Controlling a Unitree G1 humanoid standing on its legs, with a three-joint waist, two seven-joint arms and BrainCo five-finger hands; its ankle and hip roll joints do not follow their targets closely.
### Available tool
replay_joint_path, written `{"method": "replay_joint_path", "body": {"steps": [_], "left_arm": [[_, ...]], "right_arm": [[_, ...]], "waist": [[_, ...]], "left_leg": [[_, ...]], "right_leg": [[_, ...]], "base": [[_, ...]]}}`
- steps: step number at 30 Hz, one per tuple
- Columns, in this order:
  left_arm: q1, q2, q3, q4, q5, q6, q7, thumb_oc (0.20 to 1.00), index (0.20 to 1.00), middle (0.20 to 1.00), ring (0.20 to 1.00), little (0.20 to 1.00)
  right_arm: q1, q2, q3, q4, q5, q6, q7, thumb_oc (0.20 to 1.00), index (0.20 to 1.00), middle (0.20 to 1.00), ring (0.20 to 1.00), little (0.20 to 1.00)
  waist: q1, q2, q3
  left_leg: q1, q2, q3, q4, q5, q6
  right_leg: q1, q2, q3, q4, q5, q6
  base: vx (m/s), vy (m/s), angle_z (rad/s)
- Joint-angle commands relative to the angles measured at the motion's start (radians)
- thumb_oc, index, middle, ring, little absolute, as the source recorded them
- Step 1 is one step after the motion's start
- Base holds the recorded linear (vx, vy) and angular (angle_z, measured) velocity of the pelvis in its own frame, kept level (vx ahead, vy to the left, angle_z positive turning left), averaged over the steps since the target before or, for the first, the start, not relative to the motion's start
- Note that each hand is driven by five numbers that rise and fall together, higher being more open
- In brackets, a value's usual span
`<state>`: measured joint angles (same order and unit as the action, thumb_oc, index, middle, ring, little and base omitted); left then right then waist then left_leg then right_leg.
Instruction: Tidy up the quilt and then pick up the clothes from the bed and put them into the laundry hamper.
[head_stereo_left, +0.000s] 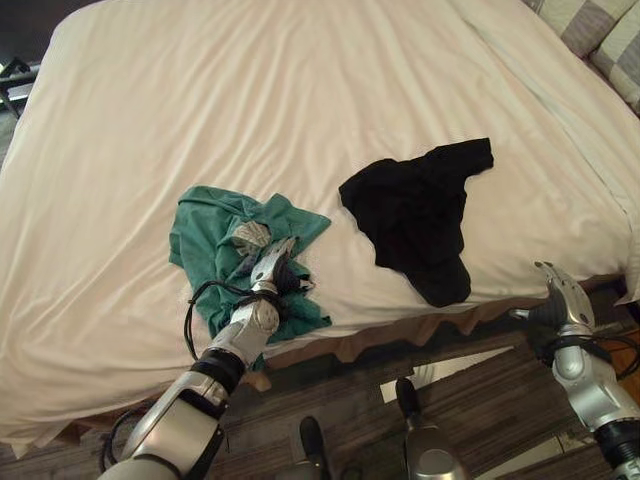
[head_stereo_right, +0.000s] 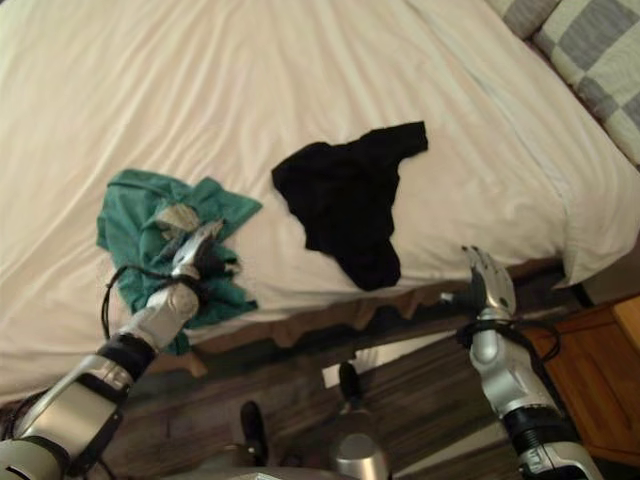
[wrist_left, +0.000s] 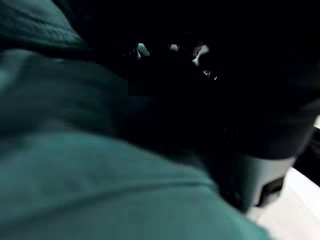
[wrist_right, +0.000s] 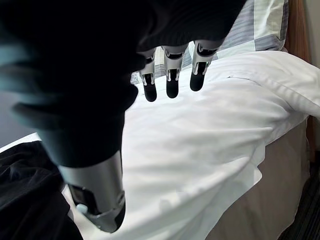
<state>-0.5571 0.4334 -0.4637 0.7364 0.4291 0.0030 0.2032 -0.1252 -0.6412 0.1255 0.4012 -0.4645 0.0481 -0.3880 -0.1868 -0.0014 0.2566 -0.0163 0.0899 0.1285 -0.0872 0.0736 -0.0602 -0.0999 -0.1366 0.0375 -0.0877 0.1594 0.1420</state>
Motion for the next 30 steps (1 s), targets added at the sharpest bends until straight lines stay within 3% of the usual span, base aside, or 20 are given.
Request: {"method": "replay_joint_path", "body": {"steps": [1,9,10,11,15,19,21,24,27,30], "left_arm": [[-0.036,0.065,0.006,0.081,0.146,0.032,0.061,1.0,1.0,1.0,1.0,1.0],[0.167,0.209,0.114,0.186,0.255,0.082,0.063,1.0,1.0,1.0,1.0,1.0],[0.183,0.212,0.122,0.28,0.251,0.089,0.065,0.285,0.285,0.285,0.285,0.285],[0.182,0.211,0.123,0.284,0.25,0.088,0.067,0.2,0.2,0.2,0.2,0.2],[0.21,0.21,0.129,0.379,0.23,0.082,0.058,0.2,0.2,0.2,0.2,0.2],[0.235,0.166,0.076,0.437,0.148,0.054,0.083,0.2,0.2,0.2,0.2,0.2],[0.237,0.156,0.068,0.437,0.129,0.049,0.089,0.2,0.2,0.2,0.2,0.2],[0.246,0.127,0.048,0.395,0.045,0.013,0.117,0.2,0.2,0.2,0.2,0.2],[0.266,0.114,0.036,0.315,0.01,-0.015,0.131,0.2,0.2,0.2,0.2,0.2],[0.314,0.077,0.019,0.164,-0.045,-0.052,0.123,0.2,0.2,0.2,0.2,0.2]], "right_arm": [[-0.034,-0.054,-0.061,0.0,-0.017,-0.022,-0.037,1.0,1.0,1.0,1.0,1.0],[-0.073,-0.126,-0.082,-0.014,0.006,-0.038,-0.009,1.0,1.0,1.0,1.0,1.0],[-0.12,-0.144,-0.054,-0.02,0.016,-0.045,0.001,1.0,1.0,1.0,1.0,1.0],[-0.124,-0.145,-0.051,-0.017,0.017,-0.046,0.001,1.0,1.0,1.0,1.0,1.0],[-0.214,-0.189,0.012,-0.021,0.03,-0.053,0.026,1.0,1.0,1.0,1.0,1.0],[-0.555,-0.255,0.223,0.128,0.078,-0.045,0.023,1.0,1.0,1.0,1.0,1.0],[-0.611,-0.255,0.26,0.17,0.09,-0.041,0.023,1.0,1.0,1.0,1.0,1.0],[-0.868,-0.228,0.419,0.436,0.134,-0.021,0.026,1.0,1.0,1.0,1.0,1.0],[-0.936,-0.192,0.461,0.553,0.142,-0.012,0.033,1.0,1.0,1.0,1.0,1.0],[-0.982,-0.103,0.489,0.762,0.17,-0.001,0.069,1.0,1.0,1.0,1.0,1.0]], "waist": [[0.063,-0.031,-0.018],[0.123,-0.034,0.005],[0.133,-0.04,0.014],[0.131,-0.04,0.013],[0.149,-0.047,0.03],[0.193,-0.052,0.071],[0.199,-0.048,0.076],[0.227,-0.026,0.096],[0.245,-0.01,0.104],[0.268,0.021,0.101]], "left_leg": [[-0.012,0.01,-0.008,0.0,-0.04,0.001],[-0.059,0.015,-0.038,0.0,-0.019,-0.01],[-0.079,0.017,-0.042,0.0,-0.01,-0.015],[-0.08,0.017,-0.042,0.0,-0.009,-0.015],[-0.114,0.024,-0.049,0.0,0.006,-0.023],[-0.192,0.033,-0.062,0.0,0.04,-0.043],[-0.203,0.034,-0.064,0.0,0.046,-0.047],[-0.254,0.033,-0.079,0.0,0.069,-0.06],[-0.272,0.031,-0.085,0.0,0.076,-0.065],[-0.295,0.027,-0.094,0.0,0.084,-0.069]], "right_leg": [[-0.011,-0.039,-0.009,0.034,-0.037,0.026],[-0.032,-0.043,-0.052,0.04,-0.037,0.022],[-0.047,-0.042,-0.061,0.04,-0.031,0.021],[-0.048,-0.042,-0.061,0.04,-0.031,0.021],[-0.076,-0.037,-0.071,0.039,-0.021,0.019],[-0.137,-0.027,-0.084,0.031,0.004,0.012],[-0.145,-0.027,-0.087,0.03,0.006,0.011],[-0.17,-0.025,-0.101,0.016,0.016,0.005],[-0.179,-0.026,-0.109,0.007,0.02,0.004],[-0.188,-0.029,-0.121,0.0,0.02,0.005]], "base": [[0.0,-0.027,0.08],[-0.02,-0.016,0.19],[-0.06,-0.018,0.13],[-0.05,-0.017,0.03],[-0.05,-0.022,0.12],[-0.06,-0.031,-0.04],[-0.02,-0.014,0.07],[-0.05,-0.057,0.03],[-0.03,-0.025,0.14],[-0.02,-0.007,0.13]]}}
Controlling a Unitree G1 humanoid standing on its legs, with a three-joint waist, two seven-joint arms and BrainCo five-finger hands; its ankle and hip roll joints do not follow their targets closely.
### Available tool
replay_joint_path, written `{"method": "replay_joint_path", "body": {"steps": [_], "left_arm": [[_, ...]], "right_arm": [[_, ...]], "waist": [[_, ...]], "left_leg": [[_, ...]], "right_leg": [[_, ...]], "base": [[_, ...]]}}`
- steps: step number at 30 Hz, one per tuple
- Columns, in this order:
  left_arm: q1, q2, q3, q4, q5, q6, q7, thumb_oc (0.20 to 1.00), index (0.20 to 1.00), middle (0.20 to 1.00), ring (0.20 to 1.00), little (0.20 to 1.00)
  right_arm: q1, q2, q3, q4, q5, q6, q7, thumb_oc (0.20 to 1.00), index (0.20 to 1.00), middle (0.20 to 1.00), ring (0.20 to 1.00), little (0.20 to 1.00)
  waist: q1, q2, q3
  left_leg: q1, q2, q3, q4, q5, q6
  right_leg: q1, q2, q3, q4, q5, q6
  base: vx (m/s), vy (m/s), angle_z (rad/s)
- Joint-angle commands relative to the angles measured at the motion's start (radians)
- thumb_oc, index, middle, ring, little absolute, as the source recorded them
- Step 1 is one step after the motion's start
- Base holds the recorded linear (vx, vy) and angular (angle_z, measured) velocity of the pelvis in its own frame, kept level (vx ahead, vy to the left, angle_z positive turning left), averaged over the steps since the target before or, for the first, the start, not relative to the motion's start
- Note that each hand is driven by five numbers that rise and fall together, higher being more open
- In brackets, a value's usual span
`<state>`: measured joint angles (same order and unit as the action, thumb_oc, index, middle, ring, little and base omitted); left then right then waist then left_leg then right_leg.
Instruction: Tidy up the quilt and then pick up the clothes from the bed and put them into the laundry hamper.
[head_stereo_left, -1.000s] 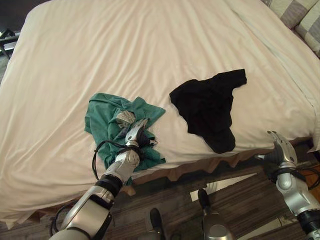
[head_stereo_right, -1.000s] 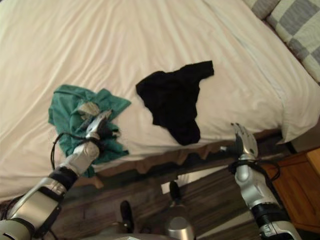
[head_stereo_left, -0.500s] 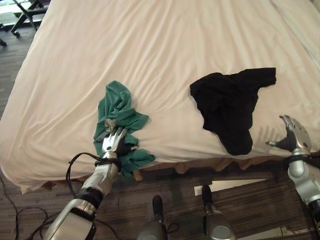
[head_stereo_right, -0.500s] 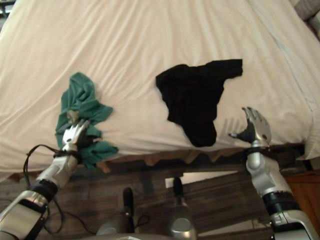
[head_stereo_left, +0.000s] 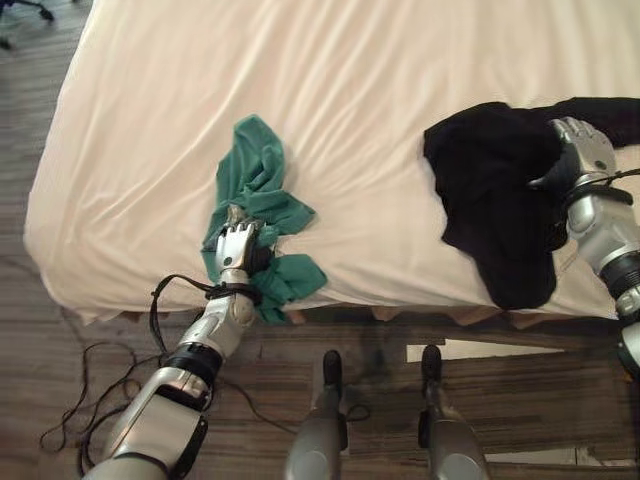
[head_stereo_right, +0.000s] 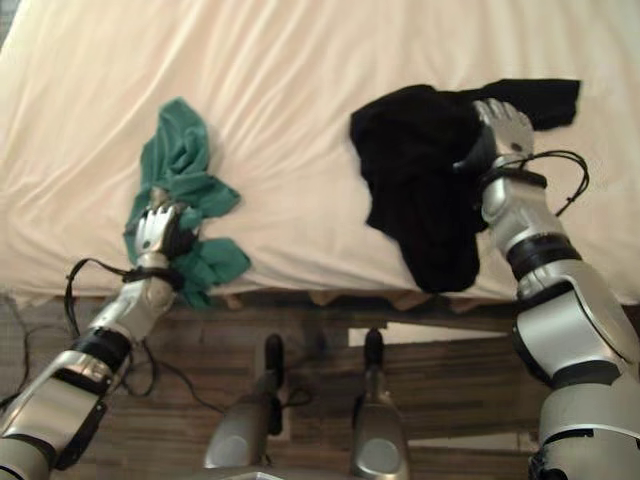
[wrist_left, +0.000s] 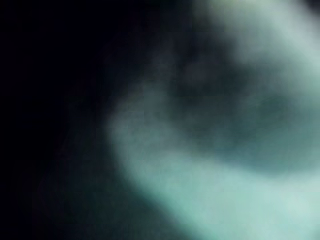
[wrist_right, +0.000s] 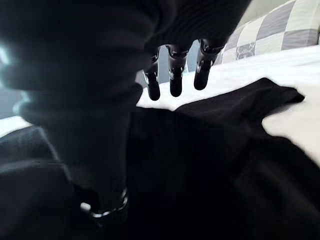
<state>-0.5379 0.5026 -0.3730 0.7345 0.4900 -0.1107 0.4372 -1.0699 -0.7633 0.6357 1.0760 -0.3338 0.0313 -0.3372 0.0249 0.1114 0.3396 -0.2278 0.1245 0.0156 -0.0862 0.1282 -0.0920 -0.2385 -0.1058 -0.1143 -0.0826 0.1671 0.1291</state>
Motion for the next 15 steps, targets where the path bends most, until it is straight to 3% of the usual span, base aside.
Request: {"method": "replay_joint_path", "body": {"steps": [1,3,4,5,6,7,8,10,15], "left_arm": [[0.296,0.009,-0.071,0.164,-0.106,0.062,-0.112,0.2,0.2,0.2,0.2,0.2],[0.314,-0.007,-0.077,0.098,-0.126,0.041,-0.127,0.2,0.2,0.2,0.2,0.2],[0.325,-0.013,-0.077,0.068,-0.145,0.03,-0.14,0.2,0.2,0.2,0.2,0.2],[0.33,-0.021,-0.077,0.04,-0.16,0.019,-0.15,0.2,0.2,0.2,0.2,0.2],[0.338,-0.023,-0.075,0.021,-0.166,0.014,-0.159,0.2,0.2,0.2,0.2,0.2],[0.356,-0.035,-0.053,-0.039,-0.192,-0.001,-0.187,0.2,0.2,0.2,0.2,0.2],[0.357,-0.034,-0.053,-0.039,-0.192,-0.001,-0.187,0.2,0.2,0.2,0.2,0.2],[0.385,-0.04,0.016,-0.071,-0.224,0.001,-0.212,0.2,0.2,0.2,0.2,0.2],[0.439,-0.054,0.101,-0.085,-0.28,-0.001,-0.248,0.2,0.2,0.2,0.2,0.2]], "right_arm": [[-0.039,0.021,-0.02,0.09,0.04,0.014,0.017,1.0,1.0,1.0,1.0,1.0],[-0.016,0.063,-0.037,0.148,0.055,0.018,0.048,1.0,1.0,1.0,1.0,1.0],[0.009,0.085,-0.042,0.176,0.055,0.017,0.067,0.514,0.514,0.514,0.514,0.514],[0.04,0.102,-0.061,0.192,0.067,0.017,0.077,0.2,0.2,0.2,0.2,0.2],[0.073,0.114,-0.082,0.198,0.078,0.016,0.089,0.2,0.2,0.2,0.2,0.2],[0.283,0.187,-0.17,0.137,0.119,0.001,0.11,0.2,0.2,0.2,0.2,0.2],[0.285,0.188,-0.172,0.135,0.118,0.001,0.11,0.2,0.2,0.2,0.2,0.2],[0.557,0.232,-0.306,-0.008,0.181,-0.02,0.12,0.2,0.2,0.2,0.2,0.2],[0.848,0.309,-0.419,-0.187,0.234,-0.057,0.163,0.2,0.2,0.2,0.2,0.2]], "waist": [[0.055,-0.092,0.017],[0.063,-0.083,0.009],[0.067,-0.081,0.004],[0.068,-0.078,-0.001],[0.069,-0.077,-0.006],[0.057,-0.093,-0.027],[0.057,-0.094,-0.029],[0.03,-0.124,-0.057],[-0.006,-0.16,-0.103]], "left_leg": [[-0.084,-0.008,0.019,-0.001,0.029,-0.037],[-0.08,-0.011,0.018,-0.001,0.027,-0.036],[-0.076,-0.012,0.015,-0.001,0.025,-0.035],[-0.072,-0.014,0.014,-0.001,0.023,-0.034],[-0.067,-0.016,0.012,-0.001,0.021,-0.032],[-0.031,-0.022,0.011,-0.001,-0.003,-0.024],[-0.034,-0.023,0.011,-0.001,0.0,-0.023],[0.015,-0.028,0.017,-0.001,-0.031,-0.01],[0.079,-0.039,0.03,-0.001,-0.062,0.009]], "right_leg": [[-0.05,-0.06,0.031,-0.005,0.012,0.018],[-0.044,-0.06,0.026,-0.005,0.007,0.018],[-0.035,-0.062,0.022,-0.005,0.004,0.019],[-0.027,-0.063,0.017,-0.005,0.002,0.02],[-0.019,-0.064,0.014,-0.005,-0.001,0.021],[0.021,-0.07,0.005,-0.005,-0.013,0.026],[0.018,-0.071,0.005,-0.005,-0.011,0.026],[0.061,-0.081,-0.006,-0.005,-0.016,0.033],[0.11,-0.095,-0.006,-0.005,-0.02,0.043]], "base": [[0.0,0.01,0.12],[0.0,0.016,0.15],[0.01,0.023,0.16],[0.01,0.033,0.23],[0.05,0.079,0.25],[0.04,0.071,0.24],[0.07,0.078,0.24],[0.08,0.044,0.17],[0.09,0.06,0.02]]}}
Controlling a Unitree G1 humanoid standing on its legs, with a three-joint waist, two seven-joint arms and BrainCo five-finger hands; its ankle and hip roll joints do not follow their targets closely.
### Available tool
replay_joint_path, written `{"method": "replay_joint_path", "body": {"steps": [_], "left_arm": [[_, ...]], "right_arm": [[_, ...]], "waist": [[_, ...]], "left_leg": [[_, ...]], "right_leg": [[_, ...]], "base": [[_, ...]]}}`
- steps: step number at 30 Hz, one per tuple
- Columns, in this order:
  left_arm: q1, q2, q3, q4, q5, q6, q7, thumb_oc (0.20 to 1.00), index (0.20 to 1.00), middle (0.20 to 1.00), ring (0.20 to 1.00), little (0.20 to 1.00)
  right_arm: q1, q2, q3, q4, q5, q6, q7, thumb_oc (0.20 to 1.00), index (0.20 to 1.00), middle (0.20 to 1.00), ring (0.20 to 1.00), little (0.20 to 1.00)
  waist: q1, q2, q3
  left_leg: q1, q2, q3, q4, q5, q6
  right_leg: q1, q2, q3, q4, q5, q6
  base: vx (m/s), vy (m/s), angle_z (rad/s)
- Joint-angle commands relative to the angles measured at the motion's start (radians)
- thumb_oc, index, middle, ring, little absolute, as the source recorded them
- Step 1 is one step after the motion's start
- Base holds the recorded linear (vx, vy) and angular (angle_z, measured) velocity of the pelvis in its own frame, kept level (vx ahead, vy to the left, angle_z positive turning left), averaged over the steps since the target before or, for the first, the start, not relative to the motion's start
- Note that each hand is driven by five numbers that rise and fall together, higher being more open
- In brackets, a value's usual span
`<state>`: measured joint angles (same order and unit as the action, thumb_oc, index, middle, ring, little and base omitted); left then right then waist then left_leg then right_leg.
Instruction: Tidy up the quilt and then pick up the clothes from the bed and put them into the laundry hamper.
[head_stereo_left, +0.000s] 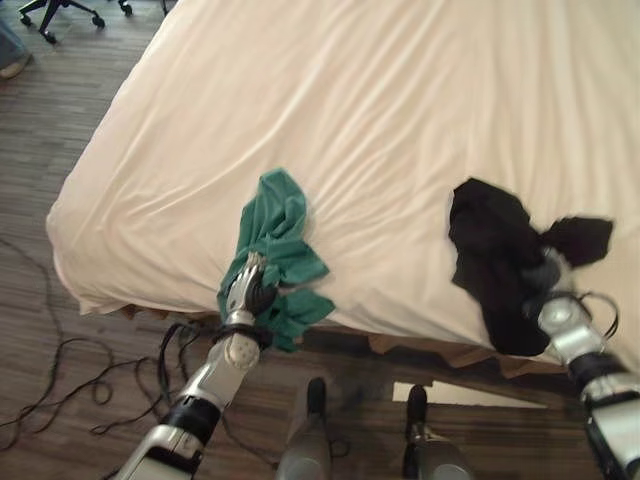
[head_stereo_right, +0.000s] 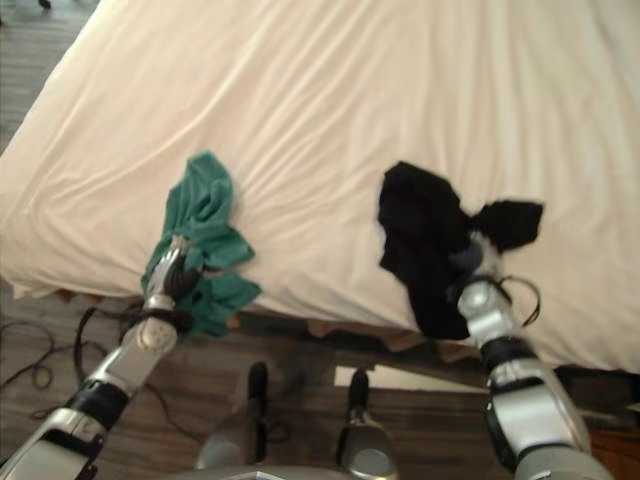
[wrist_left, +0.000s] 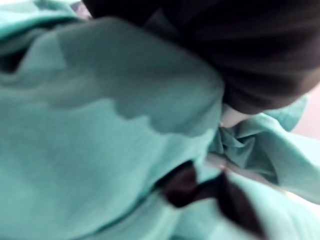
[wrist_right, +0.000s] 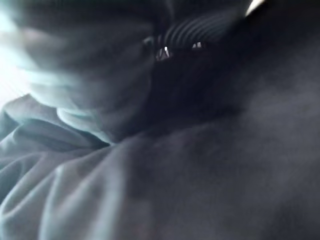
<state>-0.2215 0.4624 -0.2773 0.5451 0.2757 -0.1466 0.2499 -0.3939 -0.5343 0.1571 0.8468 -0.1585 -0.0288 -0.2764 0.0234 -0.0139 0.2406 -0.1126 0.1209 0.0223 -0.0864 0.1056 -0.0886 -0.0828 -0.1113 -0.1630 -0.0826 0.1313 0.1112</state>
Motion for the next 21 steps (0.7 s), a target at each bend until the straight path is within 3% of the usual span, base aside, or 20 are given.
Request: {"method": "replay_joint_path", "body": {"steps": [1,8,9,11,12,13,14,15,19,20,21], "left_arm": [[0.144,-0.016,0.032,0.101,-0.081,0.036,-0.074,0.2,0.2,0.2,0.2,0.2],[0.243,-0.034,0.11,0.087,-0.171,0.035,-0.137,0.2,0.2,0.2,0.2,0.2],[0.257,-0.052,0.142,0.095,-0.244,0.033,-0.151,0.2,0.2,0.2,0.2,0.2],[0.277,-0.067,0.165,0.103,-0.308,0.023,-0.164,0.2,0.2,0.2,0.2,0.2],[0.278,-0.067,0.165,0.103,-0.309,0.023,-0.165,0.2,0.2,0.2,0.2,0.2],[0.28,-0.081,0.176,0.111,-0.384,0.012,-0.176,0.2,0.2,0.2,0.2,0.2],[0.28,-0.08,0.176,0.111,-0.384,0.012,-0.176,0.2,0.2,0.2,0.2,0.2],[0.276,-0.09,0.187,0.131,-0.417,0.001,-0.181,0.2,0.2,0.2,0.2,0.2],[0.283,-0.122,0.204,0.187,-0.486,-0.007,-0.185,0.2,0.2,0.2,0.2,0.2],[0.284,-0.135,0.211,0.198,-0.513,-0.012,-0.173,0.2,0.2,0.2,0.2,0.2],[0.28,-0.153,0.205,0.191,-0.55,-0.021,-0.155,0.2,0.2,0.2,0.2,0.2]], "right_arm": [[0.268,0.123,0.018,-0.017,0.138,-0.02,0.139,0.2,0.2,0.2,0.2,0.2],[0.498,0.195,-0.051,-0.166,0.262,-0.057,0.262,0.2,0.2,0.2,0.2,0.2],[0.518,0.207,-0.059,-0.208,0.306,-0.064,0.287,0.2,0.2,0.2,0.2,0.2],[0.522,0.217,-0.052,-0.231,0.344,-0.074,0.31,0.2,0.2,0.2,0.2,0.2],[0.523,0.217,-0.052,-0.231,0.345,-0.074,0.31,0.2,0.2,0.2,0.2,0.2],[0.506,0.222,-0.012,-0.258,0.385,-0.086,0.332,0.2,0.2,0.2,0.2,0.2],[0.506,0.222,-0.012,-0.258,0.385,-0.086,0.332,0.2,0.2,0.2,0.2,0.2],[0.474,0.226,0.036,-0.261,0.396,-0.085,0.352,0.2,0.2,0.2,0.2,0.2],[0.404,0.229,0.105,-0.24,0.409,-0.078,0.374,0.2,0.2,0.2,0.2,0.2],[0.366,0.227,0.135,-0.231,0.397,-0.078,0.368,0.2,0.2,0.2,0.2,0.2],[0.309,0.218,0.156,-0.22,0.378,-0.083,0.343,0.2,0.2,0.2,0.2,0.2]], "waist": [[-0.023,-0.049,-0.024],[-0.066,-0.069,-0.061],[-0.076,-0.066,-0.059],[-0.081,-0.057,-0.061],[-0.081,-0.057,-0.062],[-0.084,-0.047,-0.057],[-0.084,-0.047,-0.06],[-0.058,-0.041,-0.06],[-0.022,-0.022,-0.067],[-0.005,-0.015,-0.064],[0.033,0.0,-0.049]], "left_leg": [[-0.006,-0.042,0.035,-0.001,-0.052,0.015],[0.078,-0.06,0.065,-0.001,-0.08,0.037],[0.084,-0.064,0.057,-0.001,-0.073,0.042],[0.079,-0.068,0.042,-0.001,-0.067,0.046],[0.079,-0.067,0.042,-0.001,-0.067,0.046],[0.069,-0.076,0.001,-0.001,-0.053,0.055],[0.066,-0.075,0.002,-0.001,-0.051,0.054],[0.055,-0.091,-0.04,-0.001,-0.043,0.059],[0.044,-0.1,-0.103,-0.001,-0.032,0.054],[0.037,-0.099,-0.12,-0.001,-0.023,0.05],[0.009,-0.108,-0.181,-0.001,0.003,0.037]], "right_leg": [[-0.028,-0.093,0.053,-0.005,0.019,0.065],[0.001,-0.099,0.101,0.054,0.004,0.076],[-0.006,-0.091,0.132,0.101,-0.002,0.073],[-0.01,-0.057,0.193,0.121,-0.027,0.066],[-0.011,-0.057,0.193,0.123,-0.029,0.066],[-0.019,0.028,0.336,0.146,-0.076,0.046],[-0.023,0.028,0.337,0.146,-0.074,0.046],[-0.013,0.041,0.349,0.126,-0.079,0.024],[0.027,0.027,0.269,0.077,-0.082,0.014],[0.037,0.023,0.243,0.056,-0.079,0.015],[0.053,0.015,0.183,0.037,-0.087,0.009]], "base": [[0.06,0.064,-0.07],[0.05,0.098,-0.24],[-0.04,0.029,-0.18],[-0.04,0.009,-0.08],[-0.05,-0.025,-0.07],[-0.04,-0.017,-0.07],[-0.06,-0.058,0.26],[-0.02,-0.043,0.55],[0.0,-0.135,0.73],[-0.07,-0.192,0.87],[-0.08,-0.143,0.76]]}}
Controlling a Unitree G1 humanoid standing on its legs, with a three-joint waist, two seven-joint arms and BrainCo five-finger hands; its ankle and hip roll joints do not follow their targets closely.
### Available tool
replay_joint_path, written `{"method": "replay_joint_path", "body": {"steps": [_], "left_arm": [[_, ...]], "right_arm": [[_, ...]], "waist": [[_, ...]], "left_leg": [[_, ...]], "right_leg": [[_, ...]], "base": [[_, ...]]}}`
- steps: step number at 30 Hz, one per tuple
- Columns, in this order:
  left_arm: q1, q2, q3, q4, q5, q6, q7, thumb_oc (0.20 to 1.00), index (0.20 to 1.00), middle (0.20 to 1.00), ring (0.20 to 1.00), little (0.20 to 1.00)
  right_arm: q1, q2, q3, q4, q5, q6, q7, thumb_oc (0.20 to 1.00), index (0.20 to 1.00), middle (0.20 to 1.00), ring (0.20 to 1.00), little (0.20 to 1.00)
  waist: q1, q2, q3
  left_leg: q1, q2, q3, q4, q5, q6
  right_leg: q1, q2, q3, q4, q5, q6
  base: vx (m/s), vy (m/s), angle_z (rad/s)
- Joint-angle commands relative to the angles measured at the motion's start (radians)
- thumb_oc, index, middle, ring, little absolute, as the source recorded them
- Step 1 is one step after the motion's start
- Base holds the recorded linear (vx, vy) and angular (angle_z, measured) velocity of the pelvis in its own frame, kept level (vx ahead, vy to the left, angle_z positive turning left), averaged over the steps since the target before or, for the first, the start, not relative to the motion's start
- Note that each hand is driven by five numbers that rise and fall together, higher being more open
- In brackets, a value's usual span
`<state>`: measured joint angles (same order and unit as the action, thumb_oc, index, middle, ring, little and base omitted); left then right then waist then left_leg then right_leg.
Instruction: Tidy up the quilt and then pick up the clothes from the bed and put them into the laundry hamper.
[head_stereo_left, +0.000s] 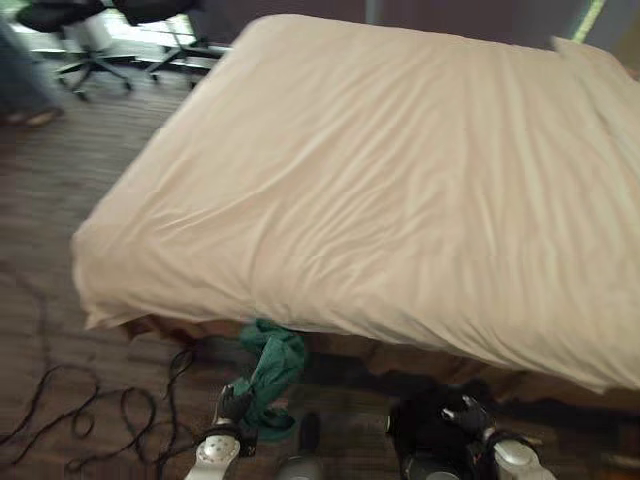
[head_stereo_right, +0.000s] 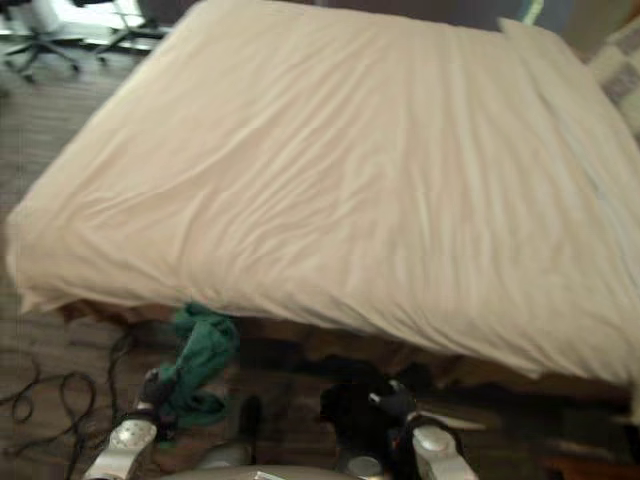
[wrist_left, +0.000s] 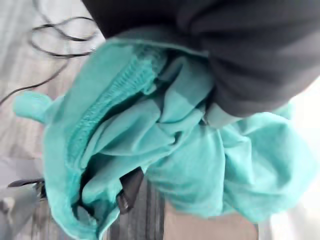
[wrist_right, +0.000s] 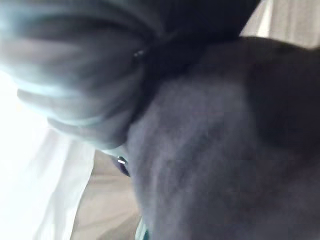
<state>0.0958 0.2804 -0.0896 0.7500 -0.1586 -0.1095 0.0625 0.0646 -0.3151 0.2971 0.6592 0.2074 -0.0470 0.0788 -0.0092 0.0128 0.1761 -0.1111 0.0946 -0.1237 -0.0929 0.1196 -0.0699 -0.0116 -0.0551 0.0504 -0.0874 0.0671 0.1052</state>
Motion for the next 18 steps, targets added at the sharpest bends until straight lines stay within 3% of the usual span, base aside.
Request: {"method": "replay_joint_path", "body": {"steps": [1,2,3,4,5,6,8,9,10,14,15,16,17,18], "left_arm": [[-0.038,0.029,0.018,-0.014,-0.116,-0.058,0.033,0.2,0.2,0.2,0.2,0.2],[-0.063,0.018,0.006,-0.015,-0.125,-0.058,0.053,0.2,0.2,0.2,0.2,0.2],[-0.064,0.018,0.006,-0.015,-0.125,-0.058,0.053,0.2,0.2,0.2,0.2,0.2],[-0.068,0.016,0.002,-0.025,-0.128,-0.054,0.055,0.2,0.2,0.2,0.2,0.2],[-0.073,0.015,0.012,-0.027,-0.111,-0.047,0.06,0.2,0.2,0.2,0.2,0.2],[-0.073,0.015,0.012,-0.027,-0.111,-0.047,0.06,0.2,0.2,0.2,0.2,0.2],[-0.072,0.019,0.023,-0.027,-0.099,-0.041,0.061,0.2,0.2,0.2,0.2,0.2],[-0.067,0.019,0.026,-0.028,-0.093,-0.037,0.059,0.2,0.2,0.2,0.2,0.2],[-0.044,0.01,0.028,-0.024,-0.068,-0.034,0.059,0.2,0.2,0.2,0.2,0.2],[-0.035,0.0,0.019,0.0,-0.034,-0.017,0.06,0.2,0.2,0.2,0.2,0.2],[-0.053,0.002,0.01,0.01,-0.005,0.004,0.065,0.2,0.2,0.2,0.2,0.2],[-0.067,0.009,-0.001,0.006,0.005,0.007,0.084,0.2,0.2,0.2,0.2,0.2],[-0.068,0.009,-0.001,0.007,0.005,0.007,0.084,0.2,0.2,0.2,0.2,0.2],[-0.076,0.015,-0.006,0.005,0.008,0.004,0.094,0.2,0.2,0.2,0.2,0.2]], "right_arm": [[-0.15,-0.001,0.015,-0.032,0.012,-0.065,-0.012,0.2,0.2,0.2,0.2,0.2],[-0.171,-0.032,0.0,-0.019,-0.011,-0.07,-0.048,0.2,0.2,0.2,0.2,0.2],[-0.171,-0.033,0.0,-0.019,-0.011,-0.07,-0.048,0.2,0.2,0.2,0.2,0.2],[-0.172,-0.04,-0.007,-0.019,-0.019,-0.066,-0.065,0.2,0.2,0.2,0.2,0.2],[-0.171,-0.041,-0.028,-0.01,-0.021,-0.067,-0.09,0.2,0.2,0.2,0.2,0.2],[-0.171,-0.041,-0.028,-0.01,-0.021,-0.067,-0.091,0.2,0.2,0.2,0.2,0.2],[-0.152,-0.034,-0.052,-0.017,-0.017,-0.062,-0.11,0.2,0.2,0.2,0.2,0.2],[-0.136,-0.031,-0.069,-0.03,-0.015,-0.061,-0.115,0.2,0.2,0.2,0.2,0.2],[-0.076,-0.02,-0.105,-0.042,-0.02,-0.053,-0.123,0.2,0.2,0.2,0.2,0.2],[-0.043,0.002,-0.134,-0.034,-0.04,-0.047,-0.138,0.2,0.2,0.2,0.2,0.2],[-0.032,0.028,-0.169,-0.003,-0.055,-0.038,-0.177,0.2,0.2,0.2,0.2,0.2],[-0.029,0.04,-0.18,0.016,-0.055,-0.039,-0.201,0.2,0.2,0.2,0.2,0.2],[-0.03,0.04,-0.181,0.016,-0.055,-0.04,-0.201,0.2,0.2,0.2,0.2,0.2],[-0.035,0.043,-0.179,0.037,-0.06,-0.039,-0.211,0.2,0.2,0.2,0.2,0.2]], "waist": [[0.064,-0.027,0.013],[0.101,-0.011,0.029],[0.099,-0.011,0.027],[0.106,-0.009,0.029],[0.105,-0.016,0.025],[0.105,-0.016,0.026],[0.102,-0.024,0.014],[0.102,-0.028,0.009],[0.108,-0.024,-0.011],[0.114,-0.03,-0.033],[0.103,-0.043,-0.024],[0.076,-0.039,-0.005],[0.078,-0.041,-0.005],[0.069,-0.036,0.005]], "left_leg": [[0.004,-0.082,-0.037,0.006,-0.009,0.018],[-0.05,-0.086,-0.044,0.006,0.023,0.001],[-0.053,-0.087,-0.046,0.006,0.025,0.001],[-0.069,-0.075,0.025,0.016,0.026,0.007],[-0.072,-0.004,0.271,0.071,0.004,0.016],[-0.072,-0.004,0.271,0.073,0.002,0.016],[-0.044,0.044,0.413,0.149,-0.054,0.006],[-0.042,0.051,0.438,0.184,-0.07,0.004],[-0.027,0.043,0.456,0.185,-0.077,0.012],[0.006,-0.005,0.412,0.11,-0.079,0.034],[0.027,-0.039,0.391,0.071,-0.085,0.072],[0.062,-0.066,0.345,0.023,-0.081,0.099],[0.063,-0.069,0.347,0.02,-0.08,0.1],[0.064,-0.069,0.315,0.012,-0.078,0.104]], "right_leg": [[-0.021,-0.041,-0.032,0.041,-0.021,0.015],[0.007,-0.073,-0.165,0.026,-0.036,0.015],[0.005,-0.073,-0.168,0.025,-0.035,0.015],[0.017,-0.086,-0.22,0.019,-0.036,0.014],[0.04,-0.112,-0.339,0.016,-0.037,0.013],[0.041,-0.112,-0.339,0.016,-0.038,0.013],[0.072,-0.135,-0.442,0.028,-0.053,0.007],[0.083,-0.145,-0.485,0.039,-0.059,0.001],[0.11,-0.155,-0.572,0.07,-0.073,-0.006],[0.125,-0.183,-0.624,0.134,-0.075,0.012],[0.091,-0.238,-0.622,0.287,-0.017,0.046],[0.024,-0.263,-0.532,0.43,0.034,0.067],[0.018,-0.268,-0.527,0.439,0.032,0.07],[-0.022,-0.237,-0.456,0.473,0.013,0.066]], "base": [[-0.2,-0.151,1.12],[-0.13,-0.061,1.56],[-0.19,-0.06,2.34],[-0.17,0.022,2.99],[-0.17,0.02,2.64],[-0.1,0.018,2.83],[-0.06,0.049,2.41],[-0.02,0.164,1.97],[0.03,0.125,1.71],[0.12,0.152,1.76],[0.17,0.308,1.03],[0.17,0.314,1.1],[0.05,0.2,1.87],[-0.08,0.056,1.52]]}}
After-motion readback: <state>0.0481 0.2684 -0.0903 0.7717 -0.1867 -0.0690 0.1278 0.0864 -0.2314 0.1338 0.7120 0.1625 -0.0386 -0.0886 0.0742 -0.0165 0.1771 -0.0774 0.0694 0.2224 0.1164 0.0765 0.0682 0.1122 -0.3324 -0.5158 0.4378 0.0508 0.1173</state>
